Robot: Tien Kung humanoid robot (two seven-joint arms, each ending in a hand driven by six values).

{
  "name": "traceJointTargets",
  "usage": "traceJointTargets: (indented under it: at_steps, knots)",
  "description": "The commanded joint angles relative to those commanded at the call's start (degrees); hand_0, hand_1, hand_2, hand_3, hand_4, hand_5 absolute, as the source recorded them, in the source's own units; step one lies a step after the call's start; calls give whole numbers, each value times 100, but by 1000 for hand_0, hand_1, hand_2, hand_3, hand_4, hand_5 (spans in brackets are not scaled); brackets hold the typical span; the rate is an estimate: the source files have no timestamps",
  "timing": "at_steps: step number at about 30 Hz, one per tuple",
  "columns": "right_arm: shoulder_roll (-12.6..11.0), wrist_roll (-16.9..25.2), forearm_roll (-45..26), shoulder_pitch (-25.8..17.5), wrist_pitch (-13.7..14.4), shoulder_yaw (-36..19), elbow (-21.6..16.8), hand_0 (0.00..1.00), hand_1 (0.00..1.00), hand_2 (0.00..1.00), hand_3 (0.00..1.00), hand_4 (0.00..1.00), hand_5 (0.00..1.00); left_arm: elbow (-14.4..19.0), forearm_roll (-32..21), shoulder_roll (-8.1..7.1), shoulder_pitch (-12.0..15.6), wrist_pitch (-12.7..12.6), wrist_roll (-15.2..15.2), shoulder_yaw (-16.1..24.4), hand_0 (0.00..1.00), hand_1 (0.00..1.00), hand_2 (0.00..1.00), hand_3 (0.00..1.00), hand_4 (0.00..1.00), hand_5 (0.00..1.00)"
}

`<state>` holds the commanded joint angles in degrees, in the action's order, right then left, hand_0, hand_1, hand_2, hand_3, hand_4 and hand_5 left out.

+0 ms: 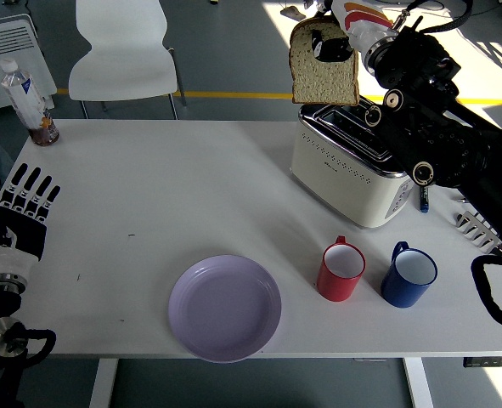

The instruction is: Push plate across desktop,pick up the break from the machine,place the break in the plate

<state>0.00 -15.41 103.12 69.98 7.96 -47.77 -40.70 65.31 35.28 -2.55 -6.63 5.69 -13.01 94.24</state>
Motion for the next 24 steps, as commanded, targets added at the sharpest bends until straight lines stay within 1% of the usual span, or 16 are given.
traceJointTargets:
  at_steps: [1, 2, 4, 7, 8, 10, 11, 12, 16, 17, 21, 24]
  knots:
    - [0, -49, -84, -18, 22, 27, -124, 356, 407, 438, 504, 333, 146, -1, 1, 1, 2, 0, 1, -1, 795, 805, 829, 803, 470, 998]
    - [0, -62, -107, -23, 28, 35, -162, 354, 407, 435, 500, 321, 147, -2, 1, 2, 3, 0, 1, -1, 795, 805, 829, 803, 469, 998]
    - [0, -158, -324, -90, 51, 157, -406, 354, 407, 435, 500, 321, 147, -3, -1, -2, 3, 2, 3, -16, 795, 805, 829, 803, 469, 998]
    - [-40, -235, -686, -181, 10, 370, -744, 354, 407, 435, 500, 321, 147, -2, 4, -5, 12, 2, 5, -20, 795, 805, 829, 803, 469, 998]
    - [-102, -269, -846, -241, -56, 494, -896, 356, 402, 431, 496, 328, 162, -1, 3, -6, 14, 2, 8, -24, 795, 805, 829, 804, 469, 998]
    - [-197, -314, -1224, -333, -150, 712, -1208, 356, 402, 431, 496, 328, 162, 3, 6, -8, 17, 2, 9, -18, 795, 805, 829, 804, 469, 998]
    - [-208, -319, -1307, -344, -160, 741, -1258, 356, 402, 431, 496, 328, 162, 3, 6, -8, 18, 2, 9, -17, 795, 805, 829, 804, 469, 998]
    - [-284, -349, -1525, -402, -224, 895, -1431, 356, 402, 431, 496, 328, 162, 1, 5, -1, 19, -1, 8, 0, 795, 805, 829, 804, 469, 998]
    - [-502, -403, -2265, -514, -357, 1328, -1892, 358, 402, 429, 495, 324, 164, 8, 2, -5, 4, -2, 5, 47, 795, 805, 829, 804, 469, 998]
    - [-589, -421, -2473, -540, -397, 1469, -2027, 358, 402, 429, 495, 324, 164, 14, 7, -5, -1, -2, 3, 57, 795, 805, 829, 804, 469, 998]
    - [-811, -472, -3094, -619, -537, 1931, -2413, 358, 402, 427, 494, 317, 165, 21, 8, -7, 3, -2, 0, 78, 795, 805, 829, 803, 470, 998]
    - [-939, -473, -3493, -689, -634, 2268, -2606, 358, 402, 427, 494, 317, 165, 21, 13, -9, 10, -3, 1, 95, 795, 805, 829, 803, 470, 998]
